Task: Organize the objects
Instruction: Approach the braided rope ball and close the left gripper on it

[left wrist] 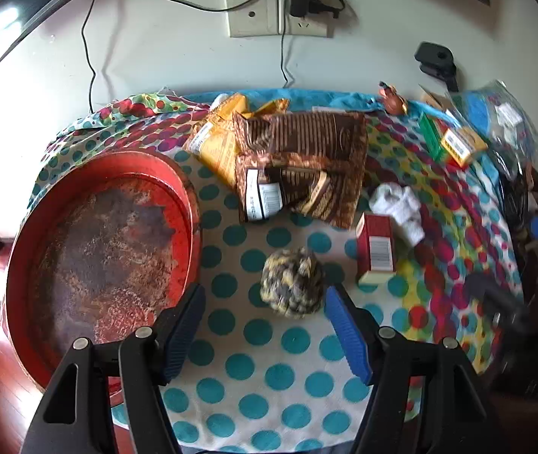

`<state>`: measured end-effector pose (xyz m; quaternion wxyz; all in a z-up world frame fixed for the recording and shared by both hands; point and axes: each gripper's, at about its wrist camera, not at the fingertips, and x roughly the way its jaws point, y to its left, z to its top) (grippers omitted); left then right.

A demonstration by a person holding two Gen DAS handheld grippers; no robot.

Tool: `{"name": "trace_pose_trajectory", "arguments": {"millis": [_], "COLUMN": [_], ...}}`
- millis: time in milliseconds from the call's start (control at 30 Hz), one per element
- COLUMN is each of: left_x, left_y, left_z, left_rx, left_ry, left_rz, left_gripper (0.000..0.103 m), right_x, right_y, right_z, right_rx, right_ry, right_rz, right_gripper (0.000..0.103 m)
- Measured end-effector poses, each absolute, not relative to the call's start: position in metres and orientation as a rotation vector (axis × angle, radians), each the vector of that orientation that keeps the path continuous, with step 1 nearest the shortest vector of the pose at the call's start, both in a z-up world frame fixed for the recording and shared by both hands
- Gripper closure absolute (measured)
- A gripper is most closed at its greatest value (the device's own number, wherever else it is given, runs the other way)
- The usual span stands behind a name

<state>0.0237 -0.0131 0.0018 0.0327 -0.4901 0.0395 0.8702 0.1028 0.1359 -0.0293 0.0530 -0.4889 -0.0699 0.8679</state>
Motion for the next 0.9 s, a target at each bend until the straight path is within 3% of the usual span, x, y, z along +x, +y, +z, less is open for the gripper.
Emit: {"name": "trace_pose_trajectory", "arguments": {"millis": [133, 333, 533, 733, 900], "left_x": [0.038, 0.041, 0.04, 0.032, 0.025], "left_y": [-0.015, -0.031, -0.013, -0.006, -0.001], "left_z": [-0.005, -0.011, -0.02, -0.032, -0.039], "left_rx": [-1.482, -1.539, -1.523, -1.495, -1.47], "left_ry": [0.224, -0.006, 0.077, -0.047, 0.047], "left_rz": [2.675, 2.637, 2.609, 2.512, 2.553], "left_gripper": [0.035, 0.035, 0.035, 0.035, 0.035], "right_x": [0.102, 0.101, 0.104, 0.107, 0.105], "right_y": [0.147, 0.163, 0.165, 0.166, 0.175], "right_z": [-0.033, -0.045, -0.057, -0.06, -0.068], "right_rx": [-1.475, -1.467, -1.487, -1.471, -1.492], "right_ry": [-0.166, -0.096, -0.064, -0.05, 0.038], "right_rz": [2.632, 2.616, 2.629, 2.657, 2.652], "right_gripper": [0.0, 0.0, 0.0, 0.0, 0.0]}}
